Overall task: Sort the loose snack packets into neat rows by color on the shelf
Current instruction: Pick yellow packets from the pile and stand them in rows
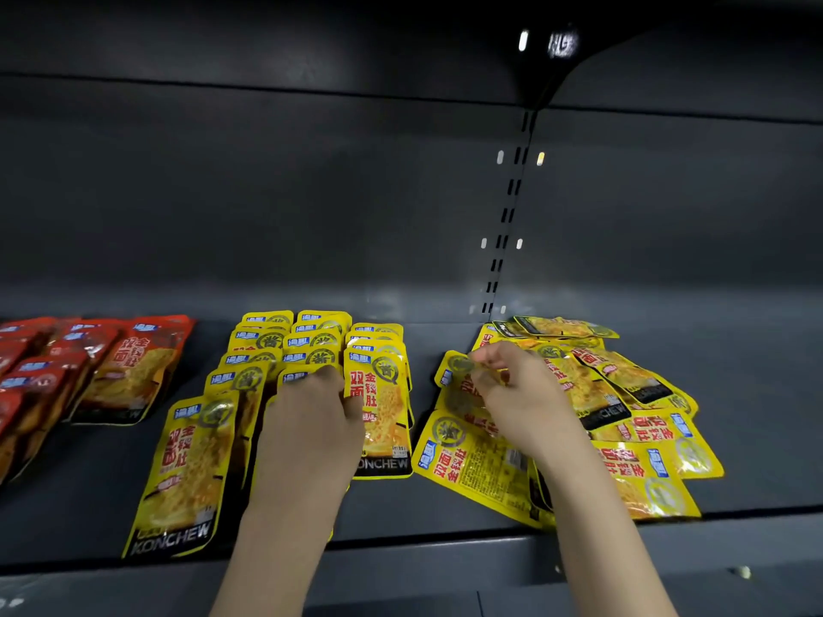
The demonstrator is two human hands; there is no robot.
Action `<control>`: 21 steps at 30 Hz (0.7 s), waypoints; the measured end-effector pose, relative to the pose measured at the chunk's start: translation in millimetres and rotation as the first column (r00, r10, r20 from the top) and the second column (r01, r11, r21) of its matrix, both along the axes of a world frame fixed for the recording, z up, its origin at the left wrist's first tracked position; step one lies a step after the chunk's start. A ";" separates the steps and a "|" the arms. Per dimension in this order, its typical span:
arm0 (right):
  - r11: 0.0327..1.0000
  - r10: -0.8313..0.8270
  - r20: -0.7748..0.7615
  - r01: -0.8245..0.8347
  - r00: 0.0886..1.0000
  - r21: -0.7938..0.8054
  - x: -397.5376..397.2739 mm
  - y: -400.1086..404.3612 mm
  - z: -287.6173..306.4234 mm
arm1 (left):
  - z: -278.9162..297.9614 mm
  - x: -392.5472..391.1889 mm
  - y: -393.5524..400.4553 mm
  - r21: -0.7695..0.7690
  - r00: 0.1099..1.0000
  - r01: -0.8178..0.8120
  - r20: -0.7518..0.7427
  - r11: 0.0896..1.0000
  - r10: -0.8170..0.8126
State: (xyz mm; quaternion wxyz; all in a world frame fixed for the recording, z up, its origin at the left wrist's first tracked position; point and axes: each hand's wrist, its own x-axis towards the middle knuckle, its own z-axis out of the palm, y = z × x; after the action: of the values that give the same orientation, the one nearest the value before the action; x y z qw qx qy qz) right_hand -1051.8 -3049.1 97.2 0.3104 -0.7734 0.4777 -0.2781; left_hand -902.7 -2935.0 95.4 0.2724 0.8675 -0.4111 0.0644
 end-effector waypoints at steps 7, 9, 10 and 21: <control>0.999 0.040 0.024 -0.040 0.999 0.006 -8.2 -4.0 0.2 | 1.9 -4.1 -0.5 -0.004 0.999 -0.022 0.042 1.000 0.023; 0.999 0.038 0.035 -0.038 0.999 0.001 -11.4 -5.3 0.9 | 9.1 -6.8 -0.6 -0.101 0.999 -0.022 0.025 0.995 0.025; 0.999 0.034 0.043 -0.034 0.998 -0.001 -13.4 -6.6 1.1 | 13.2 -8.9 -1.7 -0.150 1.000 0.000 0.011 0.989 0.001; 0.999 -0.044 0.107 0.043 0.993 0.017 -44.2 -10.6 6.8 | 50.8 -23.9 -81.6 0.379 0.823 0.568 -0.240 0.730 -0.515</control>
State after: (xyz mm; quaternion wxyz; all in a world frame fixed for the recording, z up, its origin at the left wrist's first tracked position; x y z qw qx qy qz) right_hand -1096.0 -3059.7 104.0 0.3350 -0.7445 0.4790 -0.3225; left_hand -926.5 -3016.6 146.2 0.1027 0.7499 -0.6330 -0.1626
